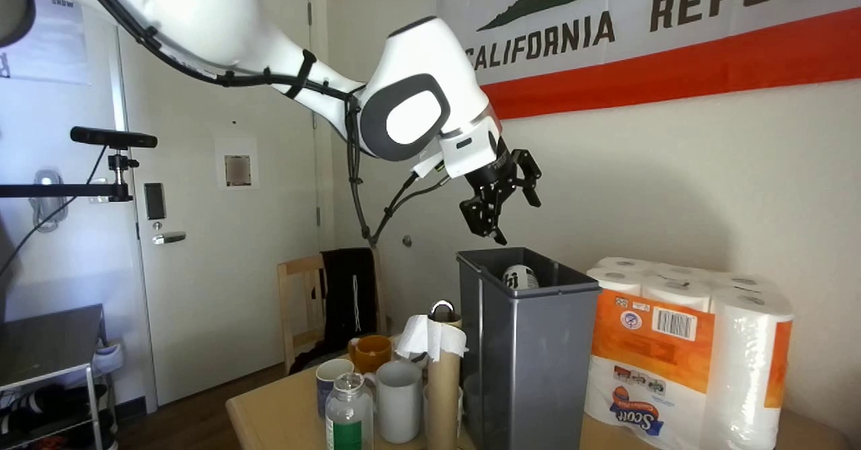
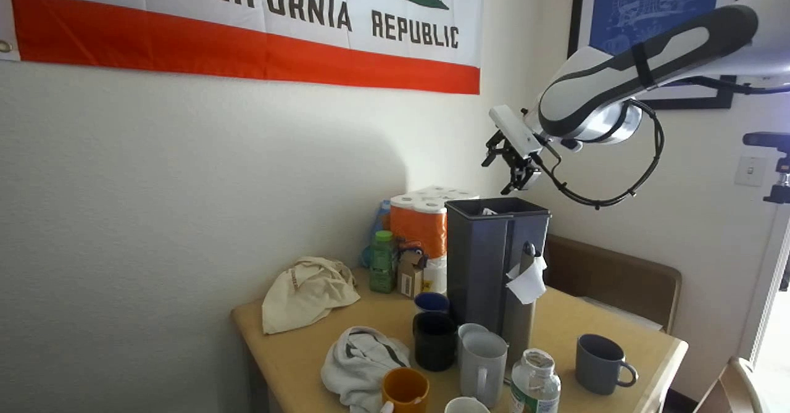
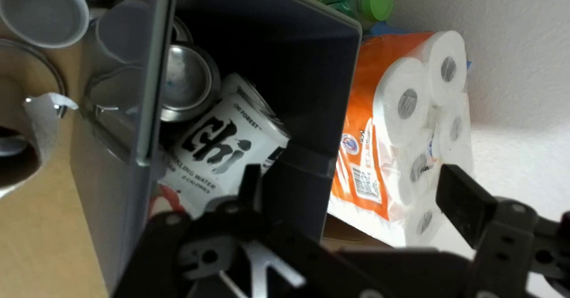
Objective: Take the white can out of the grey bin, pour the contents in the can into the grey mug, place the can back in the bin
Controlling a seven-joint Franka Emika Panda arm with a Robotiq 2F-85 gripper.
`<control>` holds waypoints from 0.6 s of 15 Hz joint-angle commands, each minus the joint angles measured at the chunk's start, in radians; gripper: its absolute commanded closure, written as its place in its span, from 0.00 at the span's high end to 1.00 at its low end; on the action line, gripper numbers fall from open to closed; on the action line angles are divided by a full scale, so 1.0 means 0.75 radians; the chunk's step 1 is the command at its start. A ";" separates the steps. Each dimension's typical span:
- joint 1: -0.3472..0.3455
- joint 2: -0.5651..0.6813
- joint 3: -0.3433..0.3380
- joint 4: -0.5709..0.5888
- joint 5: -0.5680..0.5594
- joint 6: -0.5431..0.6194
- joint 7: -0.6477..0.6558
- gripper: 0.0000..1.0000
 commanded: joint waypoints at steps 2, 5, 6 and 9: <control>0.034 -0.084 -0.022 0.033 -0.200 -0.155 -0.014 1.00; 0.034 -0.142 -0.012 0.060 -0.320 -0.286 -0.034 1.00; 0.033 -0.163 -0.005 0.073 -0.339 -0.349 -0.069 1.00; 0.031 -0.212 0.013 0.127 -0.317 -0.571 -0.259 1.00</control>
